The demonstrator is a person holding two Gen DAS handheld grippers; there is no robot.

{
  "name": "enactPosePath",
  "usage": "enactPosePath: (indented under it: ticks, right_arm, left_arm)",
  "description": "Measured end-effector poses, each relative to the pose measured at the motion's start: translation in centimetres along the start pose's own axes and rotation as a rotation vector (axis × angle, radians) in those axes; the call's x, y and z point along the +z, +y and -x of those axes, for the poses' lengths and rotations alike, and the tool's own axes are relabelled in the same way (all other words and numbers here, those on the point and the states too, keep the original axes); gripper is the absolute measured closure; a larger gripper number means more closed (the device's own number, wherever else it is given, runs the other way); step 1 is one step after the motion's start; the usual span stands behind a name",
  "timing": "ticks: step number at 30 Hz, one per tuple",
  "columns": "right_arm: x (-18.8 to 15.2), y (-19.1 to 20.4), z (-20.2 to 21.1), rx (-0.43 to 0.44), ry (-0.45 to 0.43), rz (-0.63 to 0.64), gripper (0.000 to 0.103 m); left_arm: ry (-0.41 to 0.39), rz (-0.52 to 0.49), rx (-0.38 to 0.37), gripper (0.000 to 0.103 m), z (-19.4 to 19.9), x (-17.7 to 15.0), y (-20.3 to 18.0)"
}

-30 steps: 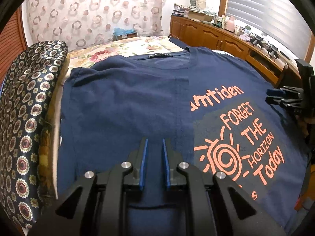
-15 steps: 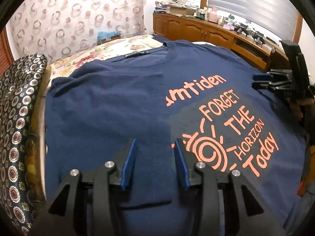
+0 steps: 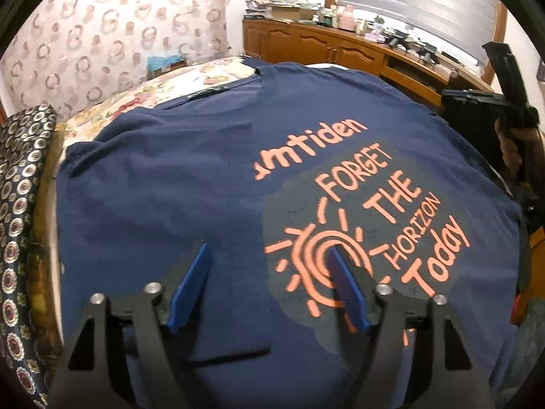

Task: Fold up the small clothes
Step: 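Grasp the shirt edge with the right tool and lift it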

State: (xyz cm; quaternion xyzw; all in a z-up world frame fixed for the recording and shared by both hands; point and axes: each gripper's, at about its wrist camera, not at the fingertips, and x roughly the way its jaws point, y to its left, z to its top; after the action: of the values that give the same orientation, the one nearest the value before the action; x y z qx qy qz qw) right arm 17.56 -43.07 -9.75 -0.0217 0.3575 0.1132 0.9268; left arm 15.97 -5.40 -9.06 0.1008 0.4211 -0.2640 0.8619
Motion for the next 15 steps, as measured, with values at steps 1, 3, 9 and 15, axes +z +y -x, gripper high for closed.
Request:
enactPosePath:
  ticks: [1, 3, 9, 15]
  right_arm:
    - [-0.2, -1.0, 0.1, -0.016, 0.007, -0.019, 0.058]
    - [-0.6, -3.1, -0.2, -0.034, 0.030, -0.048, 0.058]
    - [-2.5, -5.6, -2.0, 0.038, 0.102, -0.128, 0.058]
    - [-3.0, -6.8, -3.1, 0.152, 0.105, -0.220, 0.063]
  left_arm:
    - [0.005, -0.011, 0.000, 0.024, -0.1, 0.0, -0.3]
    - [0.009, -0.016, 0.001, 0.019, -0.2, 0.1, -0.6]
    - [0.010, -0.007, 0.025, 0.017, -0.1, 0.1, -0.8]
    - [0.015, -0.005, 0.033, 0.016, -0.3, 0.3, -0.8]
